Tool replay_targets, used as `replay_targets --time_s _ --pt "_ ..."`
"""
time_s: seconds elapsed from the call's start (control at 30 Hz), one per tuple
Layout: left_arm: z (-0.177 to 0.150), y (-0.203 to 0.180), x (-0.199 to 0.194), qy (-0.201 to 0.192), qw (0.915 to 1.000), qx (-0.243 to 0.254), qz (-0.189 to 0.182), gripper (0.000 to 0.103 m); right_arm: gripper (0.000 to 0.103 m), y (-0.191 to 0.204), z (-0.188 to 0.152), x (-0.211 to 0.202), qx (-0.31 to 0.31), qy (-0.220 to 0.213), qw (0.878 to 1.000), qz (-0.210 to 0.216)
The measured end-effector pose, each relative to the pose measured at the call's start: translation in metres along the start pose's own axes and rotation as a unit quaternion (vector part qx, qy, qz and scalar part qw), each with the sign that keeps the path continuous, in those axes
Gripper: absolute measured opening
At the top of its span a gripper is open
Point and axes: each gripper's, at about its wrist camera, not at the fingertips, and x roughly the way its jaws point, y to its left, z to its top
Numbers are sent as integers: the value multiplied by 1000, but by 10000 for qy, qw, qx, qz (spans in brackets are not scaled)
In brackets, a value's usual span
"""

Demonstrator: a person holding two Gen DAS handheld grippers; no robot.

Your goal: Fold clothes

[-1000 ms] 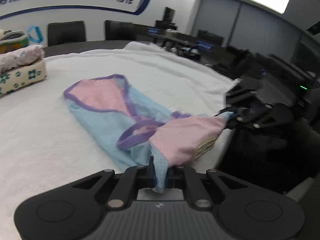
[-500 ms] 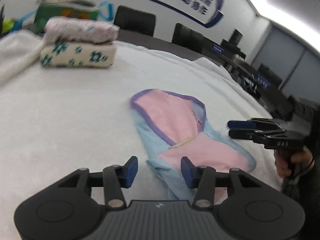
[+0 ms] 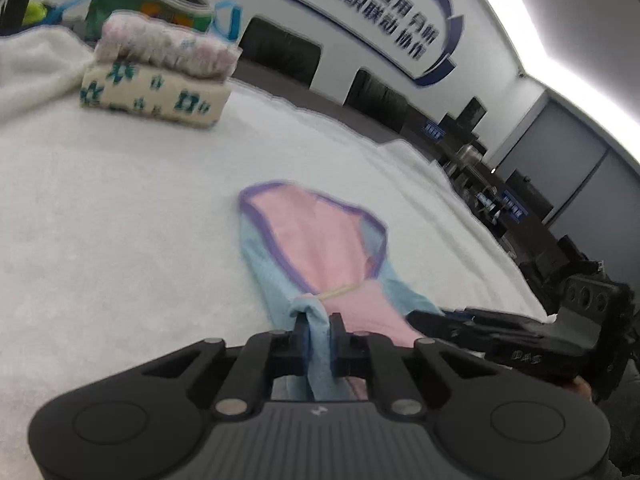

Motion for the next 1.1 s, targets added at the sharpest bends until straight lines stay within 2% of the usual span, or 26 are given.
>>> replay_targets --time_s 0.07,0.23,0.3,0.37,0.4,0.47,0.53,0.67,0.73,0.77,1.0,1.1 --pt "0 -8 -4 -179 9997 166 -99 6 5 5 -3 -5 -76 -134 9999 -78" --pt "4 -15 16 -211 9988 362 260 8 5 13 -5 -29 -140 -541 9978 -350" --pt "2 -14 13 -238 9984 395 327 17 7 14 -8 -24 -172 -464 9962 -717" --pt "-4 -11 3 -283 9982 410 336 30 21 15 -11 -13 -246 -235 9953 -904" --pt "-6 -10 -2 -305 9981 417 341 34 27 16 -13 -10 -296 -164 9950 -941" --pt "-12 -7 -12 -350 9978 431 351 47 48 18 -12 -15 -454 -318 9935 -995" --pt "-17 -5 -22 -395 9976 446 360 50 53 17 -10 -28 -515 -591 9912 -1063" --pt "-30 -6 -39 -400 9973 585 193 51 60 12 -7 -58 -725 -921 9883 -975" --pt "-38 -9 -46 -381 9968 699 54 56 65 13 -10 -66 -939 -916 9873 -892" --pt "-42 -12 -47 -393 9962 771 10 57 68 13 -13 -68 -1032 -870 9871 -863" --pt "-56 -25 -48 -321 9907 1324 23 58 71 18 -30 -62 -1479 -518 9858 -606" --pt "-59 -25 -47 -279 9896 1412 -24 59 72 22 -35 -56 -1648 -353 9841 -566"
